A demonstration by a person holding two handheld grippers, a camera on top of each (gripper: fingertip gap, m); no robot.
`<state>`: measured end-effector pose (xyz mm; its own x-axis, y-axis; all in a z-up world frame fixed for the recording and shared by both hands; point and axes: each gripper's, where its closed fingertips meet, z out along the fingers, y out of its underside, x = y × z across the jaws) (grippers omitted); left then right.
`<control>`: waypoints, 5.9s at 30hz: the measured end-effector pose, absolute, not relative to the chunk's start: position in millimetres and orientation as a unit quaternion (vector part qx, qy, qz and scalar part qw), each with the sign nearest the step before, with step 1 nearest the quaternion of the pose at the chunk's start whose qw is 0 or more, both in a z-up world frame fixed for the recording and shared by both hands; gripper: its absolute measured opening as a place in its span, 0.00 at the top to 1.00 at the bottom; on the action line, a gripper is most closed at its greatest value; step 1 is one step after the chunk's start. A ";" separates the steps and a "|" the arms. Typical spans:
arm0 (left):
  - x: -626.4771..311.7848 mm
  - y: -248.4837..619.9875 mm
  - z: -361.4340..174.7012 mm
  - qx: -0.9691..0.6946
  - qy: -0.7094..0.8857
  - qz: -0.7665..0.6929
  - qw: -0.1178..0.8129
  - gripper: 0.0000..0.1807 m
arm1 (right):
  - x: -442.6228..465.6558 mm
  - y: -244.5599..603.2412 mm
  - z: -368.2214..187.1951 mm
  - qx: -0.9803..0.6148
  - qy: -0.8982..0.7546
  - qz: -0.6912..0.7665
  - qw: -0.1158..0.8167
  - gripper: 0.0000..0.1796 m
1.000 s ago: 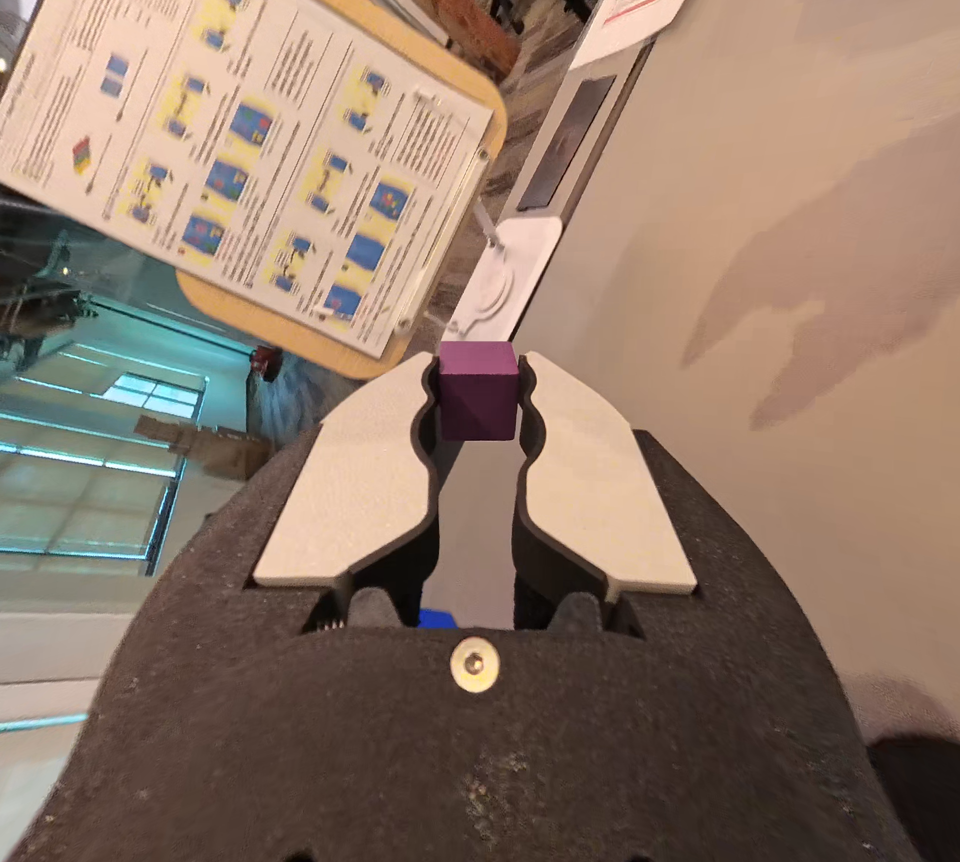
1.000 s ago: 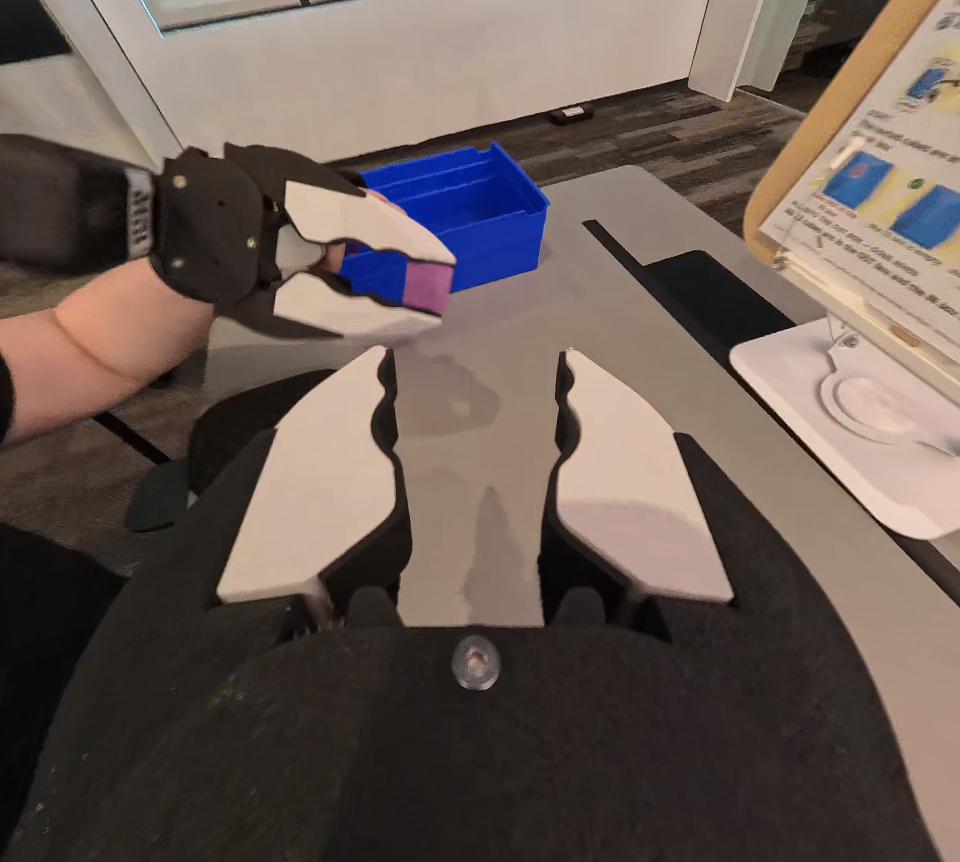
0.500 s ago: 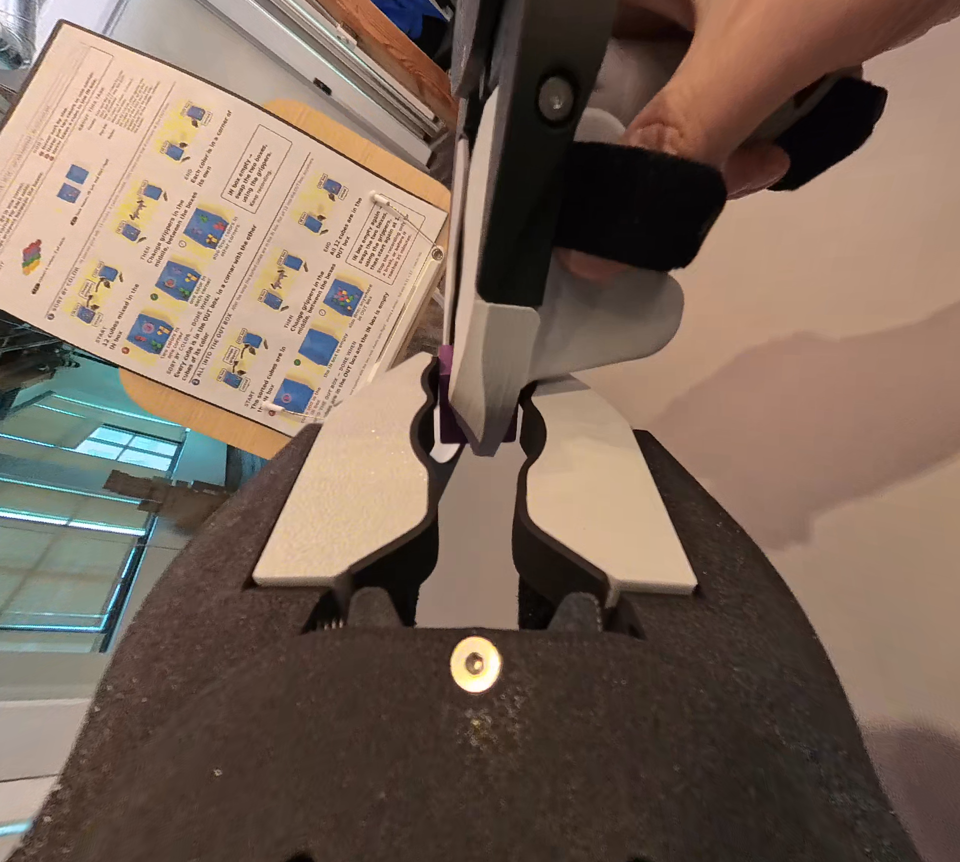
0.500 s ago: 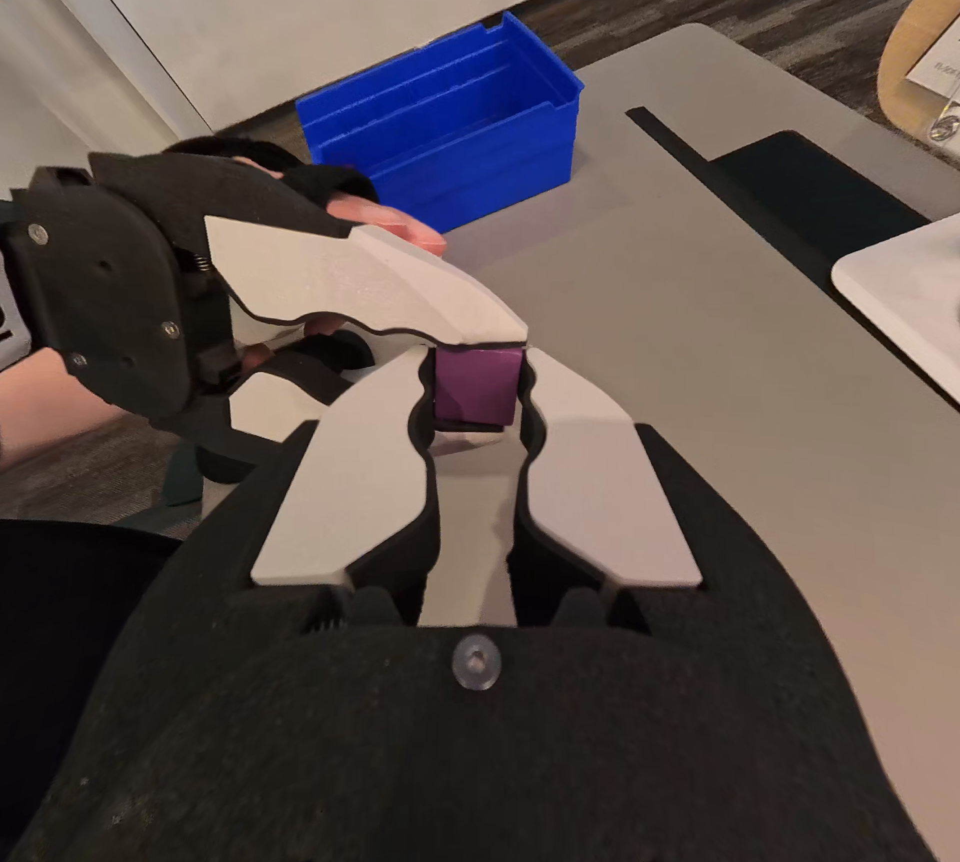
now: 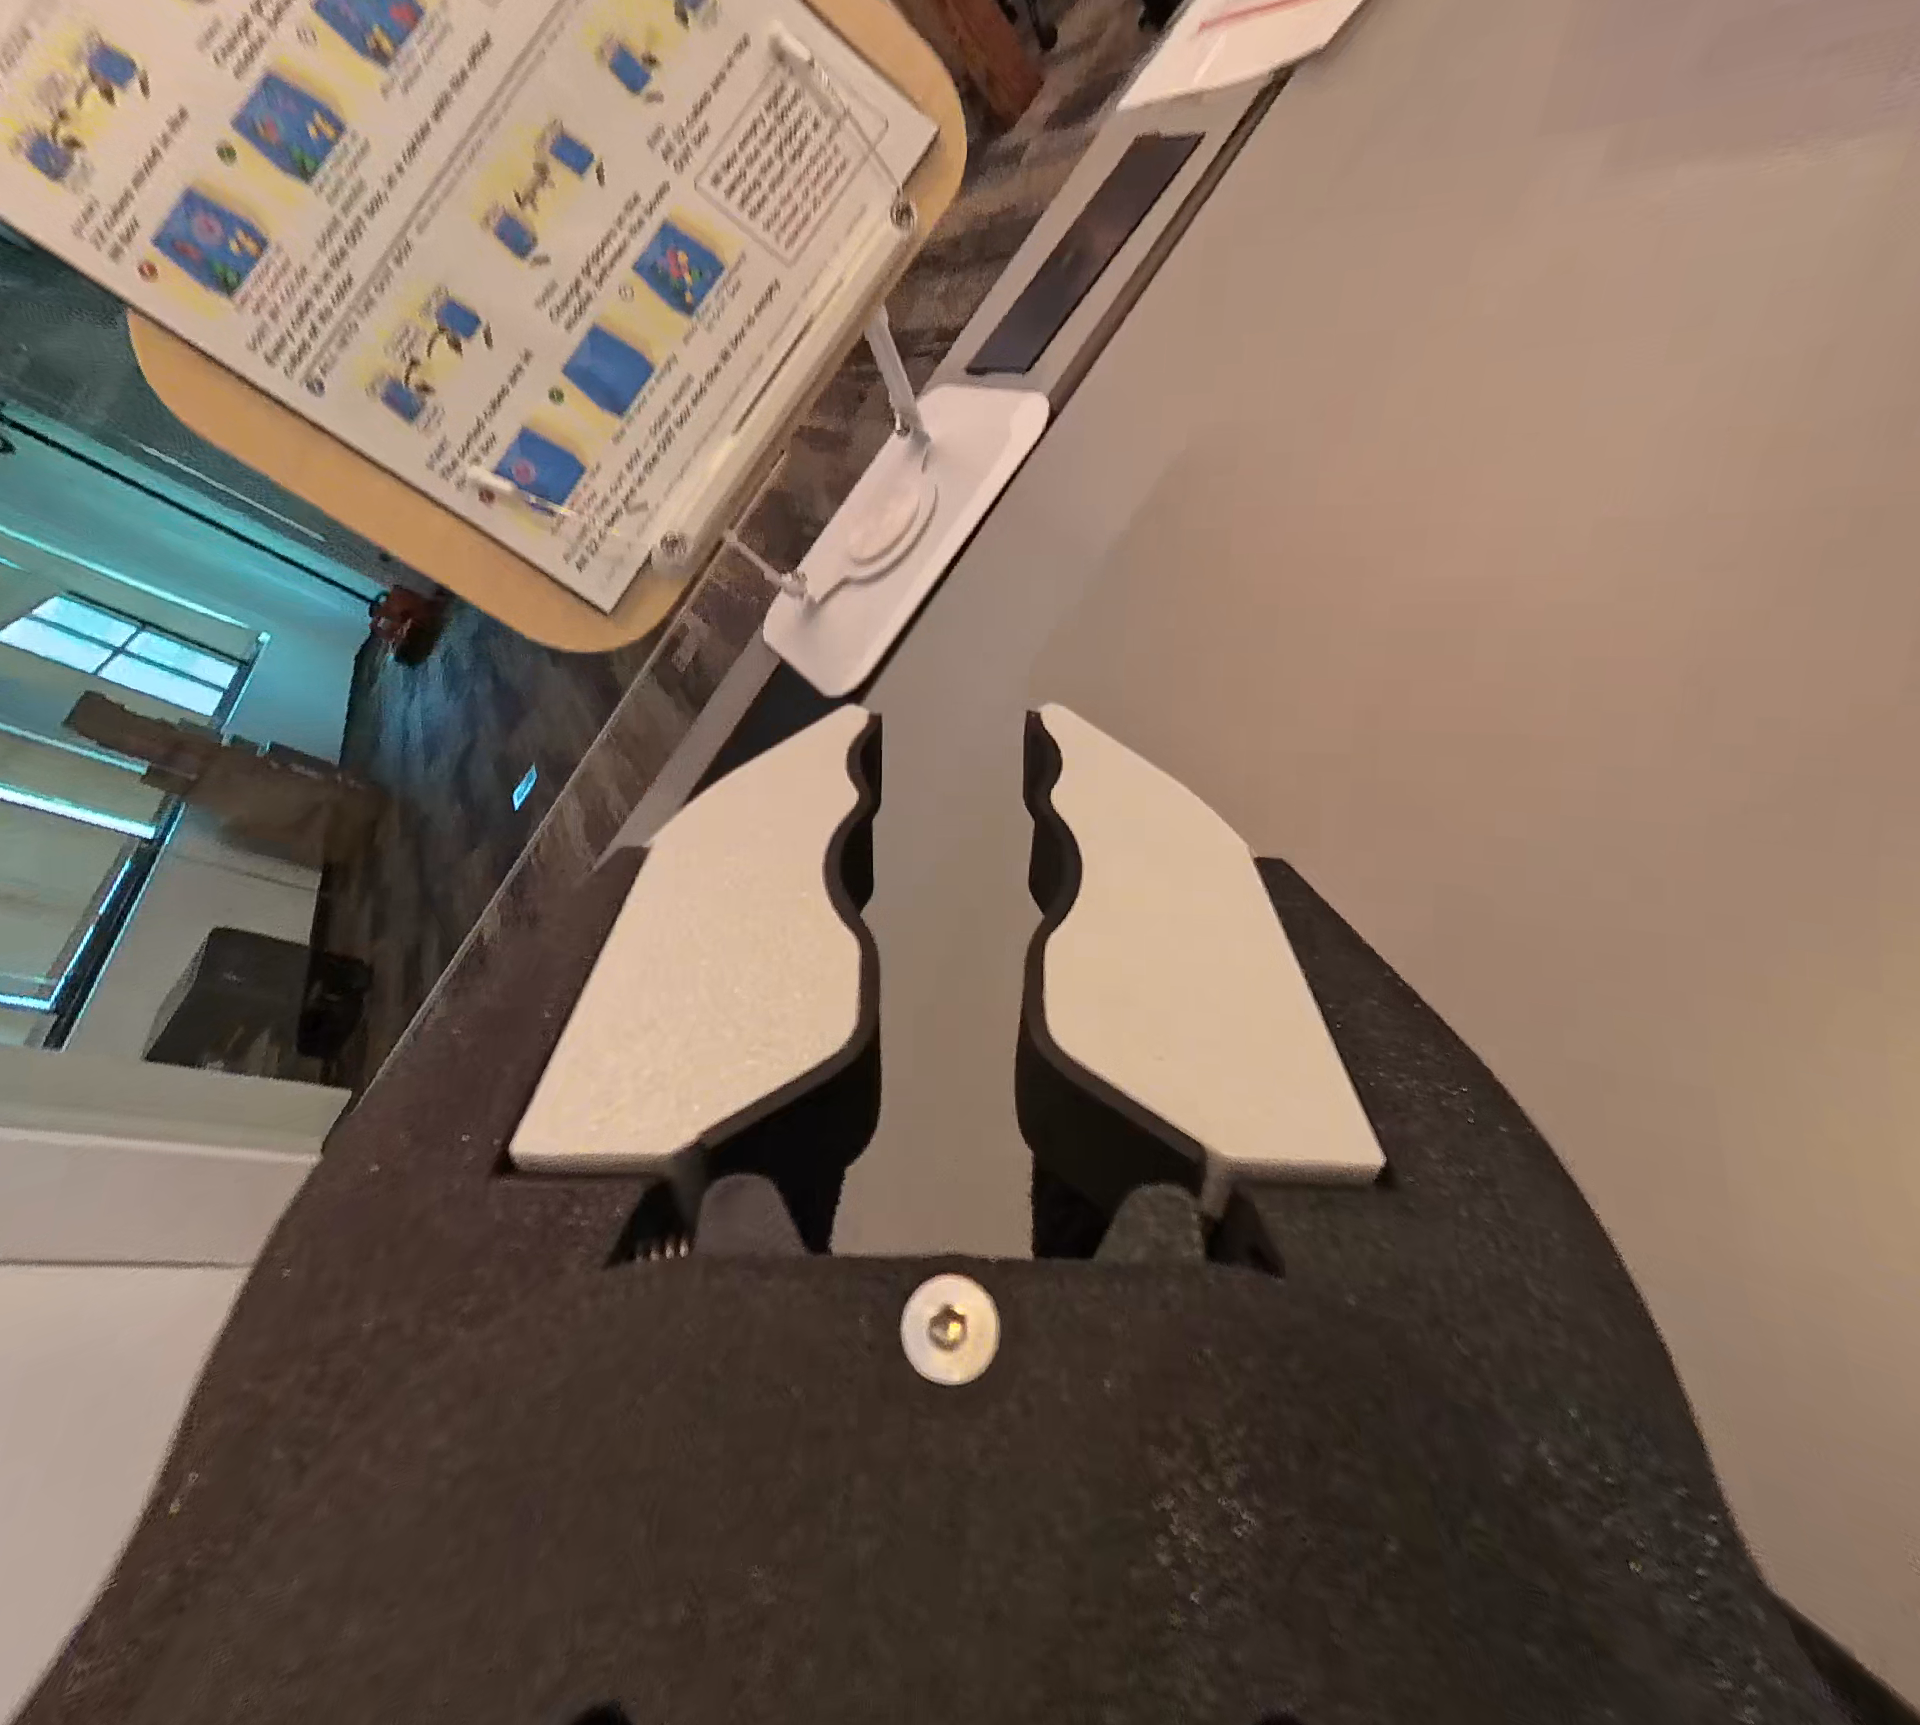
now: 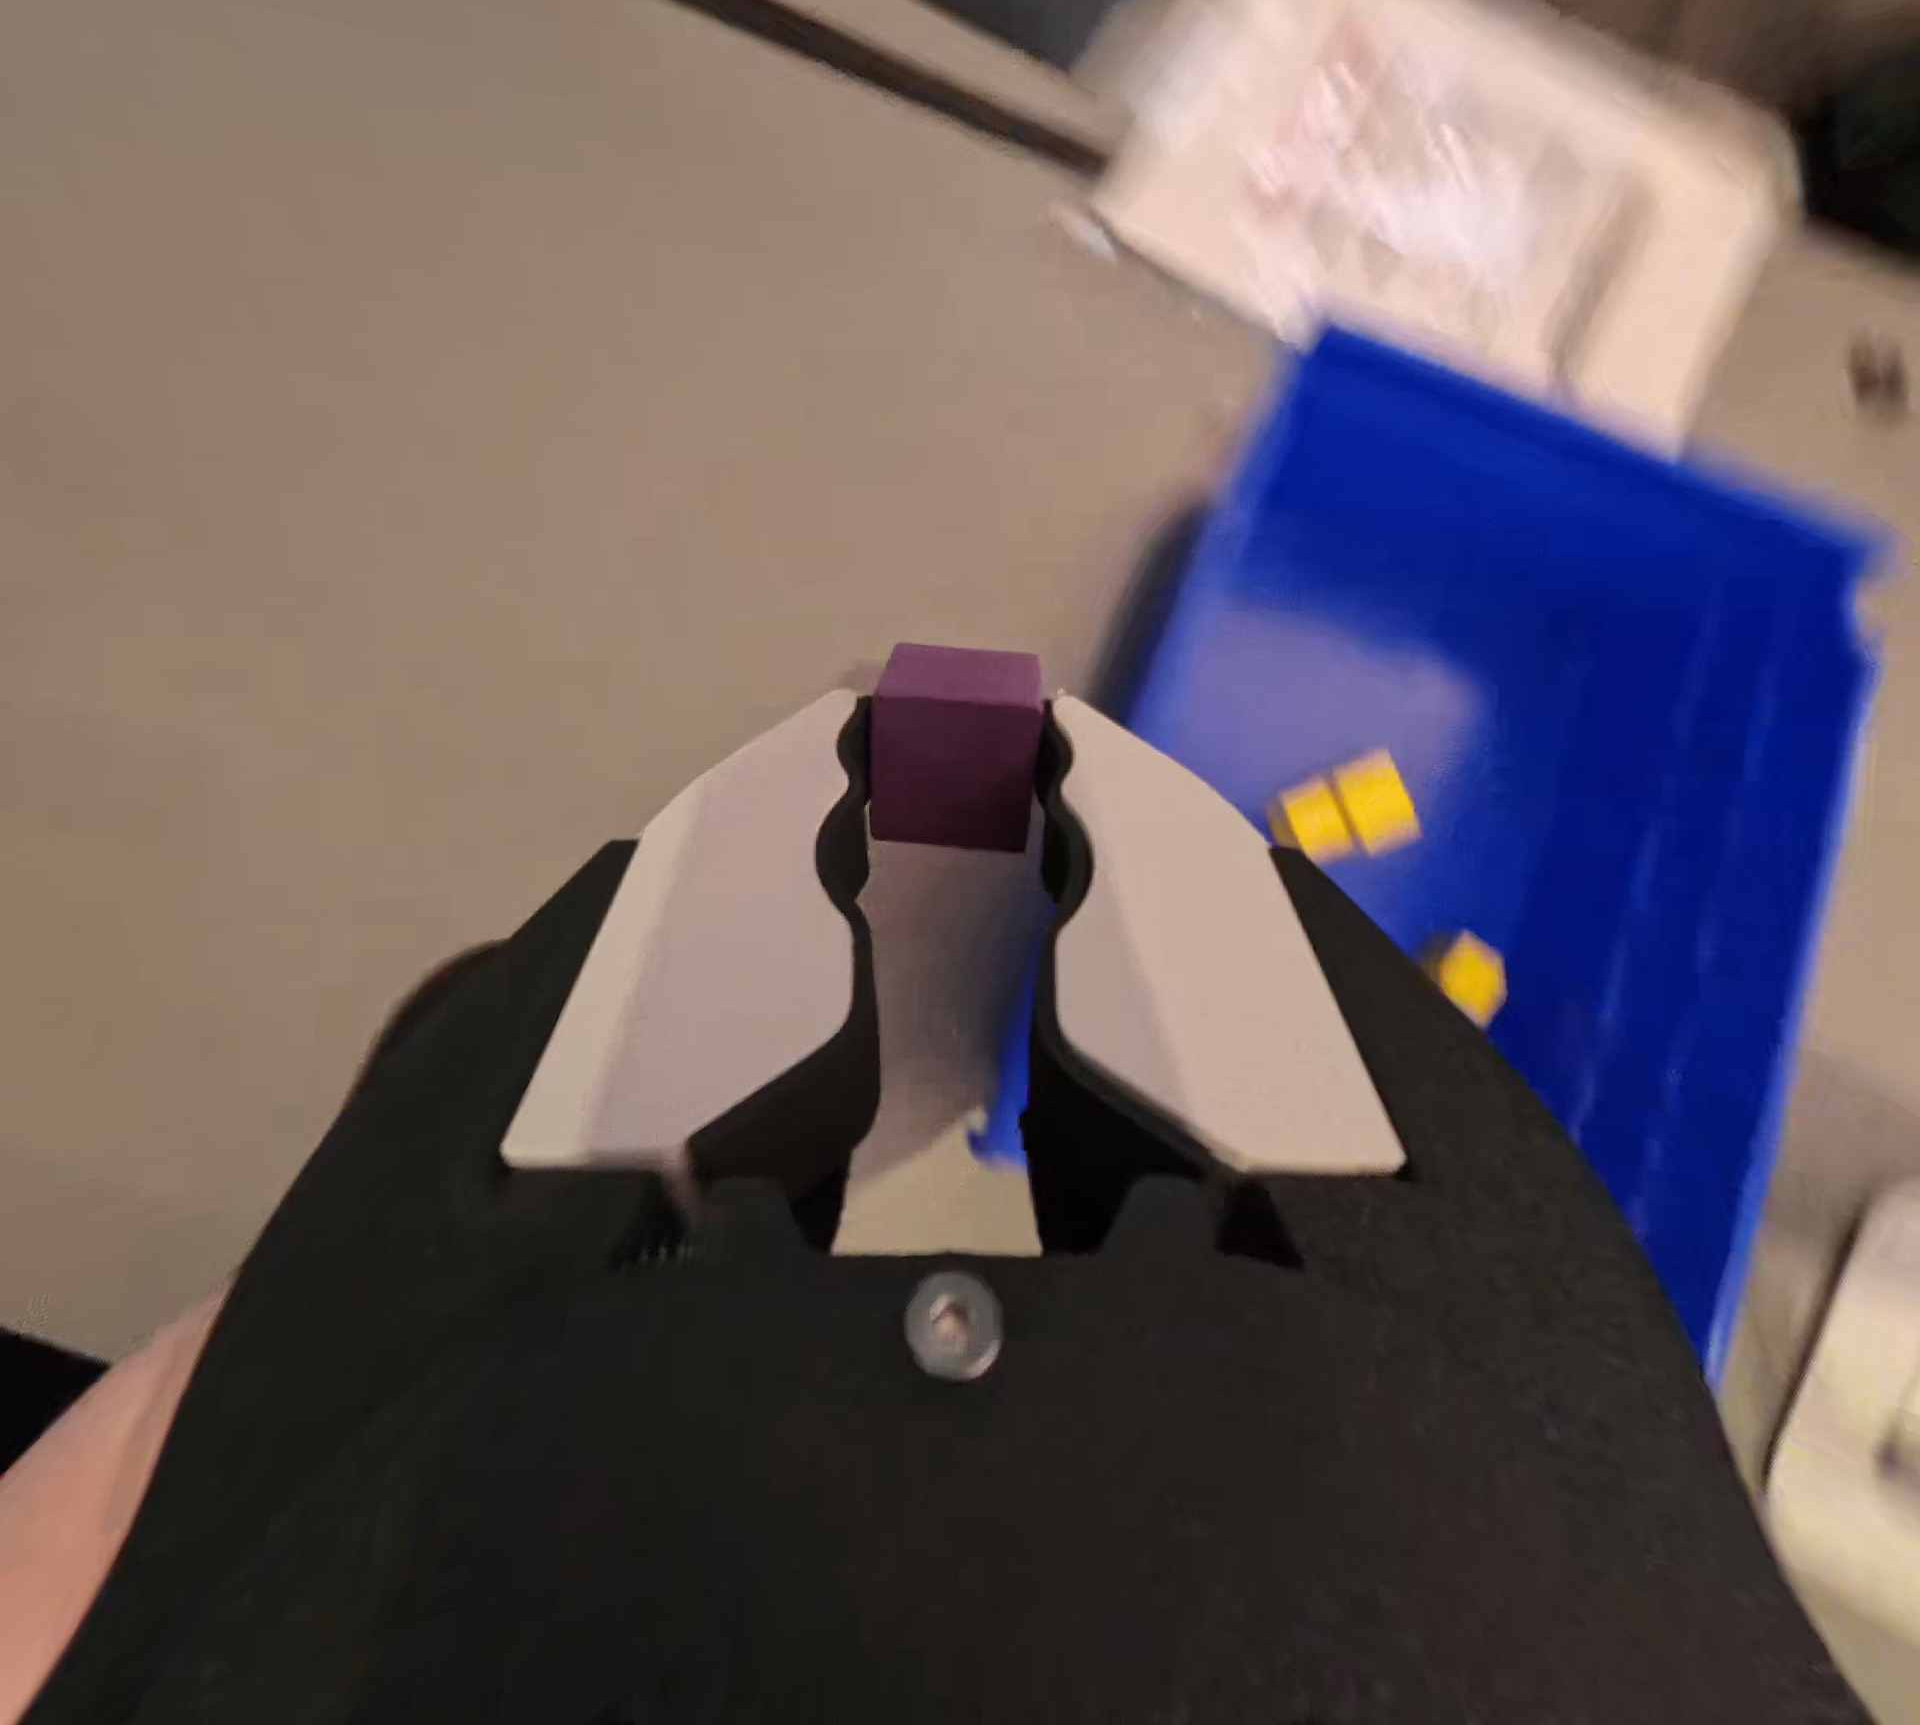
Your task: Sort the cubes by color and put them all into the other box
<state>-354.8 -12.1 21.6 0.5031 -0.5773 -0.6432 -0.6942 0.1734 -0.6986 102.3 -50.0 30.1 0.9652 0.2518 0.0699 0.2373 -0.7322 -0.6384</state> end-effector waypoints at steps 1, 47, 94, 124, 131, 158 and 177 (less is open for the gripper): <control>-360.3 -13.0 18.3 -0.645 0.494 0.053 0.580 0.86 | 134.1 -62.0 14.3 -0.944 -0.076 0.015 0.322 0.84; -705.2 -41.4 -111.9 -0.959 0.274 -0.004 -0.070 0.87 | 190.4 -39.3 42.6 -0.830 0.041 0.133 0.540 0.69; -758.3 -47.4 -123.0 -0.975 0.104 0.080 -0.181 0.74 | 158.2 -24.7 18.8 -0.882 -0.043 0.106 0.457 0.69; -739.1 -32.7 -134.6 -0.967 0.163 0.105 -0.168 0.88 | 158.8 -29.0 7.3 -0.890 -0.055 0.109 0.439 0.70; -708.8 -4.4 -89.1 -0.980 0.188 0.060 0.011 0.88 | 150.9 -25.7 14.8 -0.886 -0.067 0.109 0.446 0.70; -263.5 -29.8 67.3 -0.554 0.493 -0.008 0.671 0.88 | -277.2 -39.3 67.7 -0.627 -0.378 0.655 0.188 0.69; -263.3 -21.7 40.3 -0.593 0.469 -0.085 0.649 0.77 | -256.7 -25.6 50.8 -0.643 -0.405 0.628 0.169 0.88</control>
